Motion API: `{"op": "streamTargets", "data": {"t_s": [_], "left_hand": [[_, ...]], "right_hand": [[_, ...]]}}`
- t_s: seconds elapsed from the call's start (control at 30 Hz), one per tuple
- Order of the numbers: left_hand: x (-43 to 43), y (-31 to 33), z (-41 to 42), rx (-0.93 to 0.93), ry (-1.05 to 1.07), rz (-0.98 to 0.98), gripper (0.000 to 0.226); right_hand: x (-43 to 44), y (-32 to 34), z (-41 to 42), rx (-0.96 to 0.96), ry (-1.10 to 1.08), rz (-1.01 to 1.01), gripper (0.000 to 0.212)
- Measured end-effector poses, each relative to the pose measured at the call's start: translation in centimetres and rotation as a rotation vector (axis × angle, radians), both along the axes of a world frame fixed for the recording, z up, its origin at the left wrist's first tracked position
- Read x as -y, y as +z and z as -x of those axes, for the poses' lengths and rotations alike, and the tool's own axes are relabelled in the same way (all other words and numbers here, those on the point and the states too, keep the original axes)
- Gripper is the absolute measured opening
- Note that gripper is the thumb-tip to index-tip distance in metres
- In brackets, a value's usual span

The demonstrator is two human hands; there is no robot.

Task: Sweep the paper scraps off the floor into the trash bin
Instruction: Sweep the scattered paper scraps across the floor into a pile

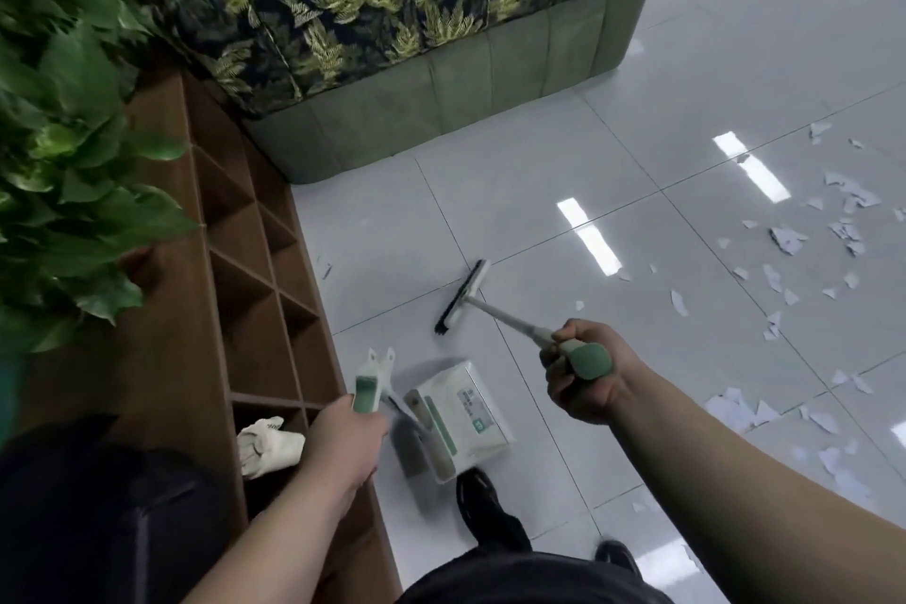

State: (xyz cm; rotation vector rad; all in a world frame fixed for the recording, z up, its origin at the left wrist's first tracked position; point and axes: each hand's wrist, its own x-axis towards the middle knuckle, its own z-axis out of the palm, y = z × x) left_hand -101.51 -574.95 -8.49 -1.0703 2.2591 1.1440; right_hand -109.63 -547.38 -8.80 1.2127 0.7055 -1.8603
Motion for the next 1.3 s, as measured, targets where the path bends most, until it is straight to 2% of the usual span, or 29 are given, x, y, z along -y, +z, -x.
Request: {"op": "streamTargets", "data": {"t_s": [0.23,0.33,0.47,0.57,0.63,0.8,1.13,1.3], "left_hand": [[3.9,-0.5,3.9,0.01,-0.086,0.053,0.01],[4.6,-0.4,5.4,-0.003,-0.106,0.061,0.009],[5.0,-0.6,7.8,-0.018,-0.1,0.066,0.009],[5.4,-0.8,9.2,-0.012,-0.103,0.079,0.01],[5.6,-0.8,10.2,-0.016,-0.108,0.081,0.009],[5.9,-0.8,12.7,-0.012,-0.023,0.109,0.008],[4.4,1.2,19.3,0.065,0.249,0.076,0.009],[3.3,1.8,22.5,0.109,0.332,0.099,0.012]], "right_hand": [[-0.5,1.6,-2.2,0.084,-0.106,-0.13,0.007],[-0.9,2.8,-2.3,0.109,-0.205,-0.15,0.011],[-0.6,4.7,0.3,0.081,-0.374,-0.152,0.015],[-0.7,5.7,2.3,0.079,-0.405,-0.222,0.011],[-1.0,5.8,3.5,0.055,-0.406,-0.196,0.008],[1.1,6.0,8.3,-0.063,-0.188,-0.037,0.009],[9.1,0.5,27.6,-0.194,0.275,0.006,0.027],[13.1,-2.9,36.1,-0.217,0.432,0.083,0.011]]}}
